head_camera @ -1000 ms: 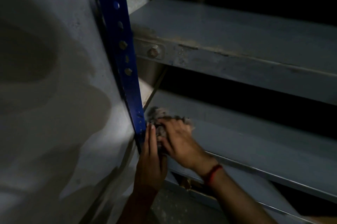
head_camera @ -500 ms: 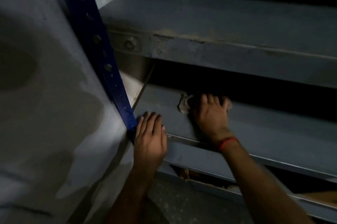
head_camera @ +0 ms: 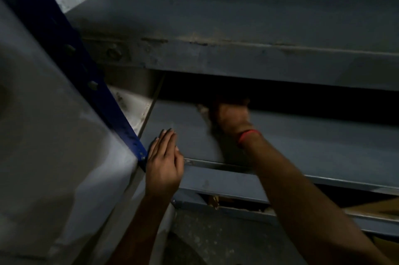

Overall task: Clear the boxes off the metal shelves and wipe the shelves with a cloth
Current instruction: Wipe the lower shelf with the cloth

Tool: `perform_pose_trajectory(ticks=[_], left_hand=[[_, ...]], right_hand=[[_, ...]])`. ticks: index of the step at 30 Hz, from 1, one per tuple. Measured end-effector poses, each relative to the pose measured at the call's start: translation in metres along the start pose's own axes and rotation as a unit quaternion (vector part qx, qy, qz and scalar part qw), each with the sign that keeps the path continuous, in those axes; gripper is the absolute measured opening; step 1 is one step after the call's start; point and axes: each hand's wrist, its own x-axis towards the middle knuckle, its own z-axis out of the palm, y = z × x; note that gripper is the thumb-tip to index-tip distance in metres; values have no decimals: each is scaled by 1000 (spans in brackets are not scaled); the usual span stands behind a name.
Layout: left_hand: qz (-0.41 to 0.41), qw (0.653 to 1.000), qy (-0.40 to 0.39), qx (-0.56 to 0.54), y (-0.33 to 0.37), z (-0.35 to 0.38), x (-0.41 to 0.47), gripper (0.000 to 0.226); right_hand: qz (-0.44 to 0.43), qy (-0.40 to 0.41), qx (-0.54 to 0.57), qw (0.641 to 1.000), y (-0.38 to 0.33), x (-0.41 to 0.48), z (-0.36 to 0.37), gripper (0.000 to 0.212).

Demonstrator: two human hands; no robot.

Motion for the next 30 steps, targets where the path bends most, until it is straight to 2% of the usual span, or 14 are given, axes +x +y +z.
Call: perform_pose_trajectory(ticks=[3, 5, 7, 9, 12, 15, 17, 20, 22, 25, 30], left_hand=[[1, 1000, -5, 11, -2, 2, -1, 46], [0, 1000, -5, 26, 1, 4, -2, 44], [2, 999, -5, 35, 4, 5, 0, 42], [3, 999, -9, 40, 5, 4, 2, 41], [10, 998, -25, 55, 5, 3, 1, 42], [21, 998, -38, 47, 4, 0, 1, 51], [25, 997, -52, 44, 3, -2, 2, 62], [35, 993, -83, 71, 4, -5, 2, 87], [31, 992, -91, 79, 4, -6, 3, 96], [22, 993, -85, 76, 7, -7, 3, 98], [16, 992, -97, 80, 8, -6, 1, 92]], right_hand=[[99, -41, -7, 994, 47, -36, -19, 52], [151, -32, 32, 987, 41, -87, -30, 59], [141, 5, 67, 988, 11, -132, -29, 55], [88, 25, 111, 990, -25, -150, -22, 47], [-16, 51, 137, 989, -63, -128, -21, 43], [-70, 37, 97, 992, -50, -75, -7, 41], [-19, 15, 69, 997, -9, -47, -9, 34], [121, -64, 29, 990, 66, -44, -15, 41], [173, -35, 0, 984, 93, -74, -24, 44], [163, 39, 5, 986, 72, -134, -33, 54], [69, 40, 79, 994, -10, -160, -30, 51]])
